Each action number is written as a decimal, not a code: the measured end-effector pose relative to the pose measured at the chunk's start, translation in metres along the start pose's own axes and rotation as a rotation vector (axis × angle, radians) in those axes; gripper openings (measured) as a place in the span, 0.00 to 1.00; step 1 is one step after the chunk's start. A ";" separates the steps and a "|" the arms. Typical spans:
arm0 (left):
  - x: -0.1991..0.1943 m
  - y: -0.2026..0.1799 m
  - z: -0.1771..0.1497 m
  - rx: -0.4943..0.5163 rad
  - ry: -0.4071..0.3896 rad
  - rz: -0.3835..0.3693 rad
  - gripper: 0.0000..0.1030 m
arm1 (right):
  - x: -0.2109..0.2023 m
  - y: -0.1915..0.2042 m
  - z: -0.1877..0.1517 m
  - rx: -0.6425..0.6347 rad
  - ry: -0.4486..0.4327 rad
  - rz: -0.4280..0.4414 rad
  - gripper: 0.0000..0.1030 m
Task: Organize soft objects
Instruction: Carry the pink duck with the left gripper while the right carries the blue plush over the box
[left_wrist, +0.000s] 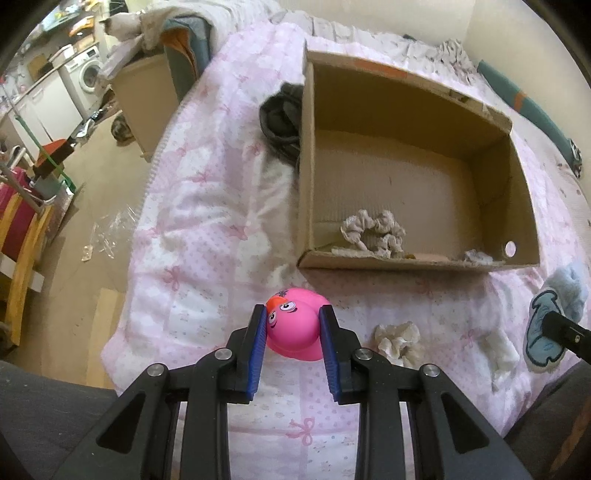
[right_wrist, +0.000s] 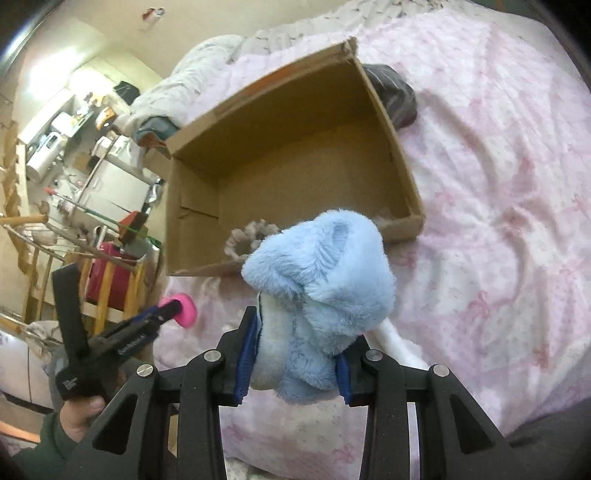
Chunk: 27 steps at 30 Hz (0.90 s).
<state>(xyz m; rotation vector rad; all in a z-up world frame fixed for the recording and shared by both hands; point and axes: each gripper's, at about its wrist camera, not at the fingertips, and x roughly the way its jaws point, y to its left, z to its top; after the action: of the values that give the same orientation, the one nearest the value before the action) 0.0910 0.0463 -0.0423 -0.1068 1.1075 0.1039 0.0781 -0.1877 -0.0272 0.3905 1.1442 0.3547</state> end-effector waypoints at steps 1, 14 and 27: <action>-0.005 0.002 0.000 -0.007 -0.014 -0.010 0.25 | -0.004 -0.002 0.000 -0.001 -0.009 -0.003 0.38; -0.044 -0.015 0.025 0.009 -0.115 -0.070 0.25 | -0.048 0.018 0.045 -0.060 -0.138 0.047 0.38; -0.025 -0.064 0.091 0.115 -0.157 -0.039 0.25 | -0.002 -0.008 0.090 -0.053 -0.161 0.045 0.38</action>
<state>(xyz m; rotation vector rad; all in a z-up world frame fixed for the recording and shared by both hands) 0.1696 -0.0050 0.0226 -0.0167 0.9522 0.0132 0.1609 -0.2066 0.0030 0.3914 0.9678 0.3851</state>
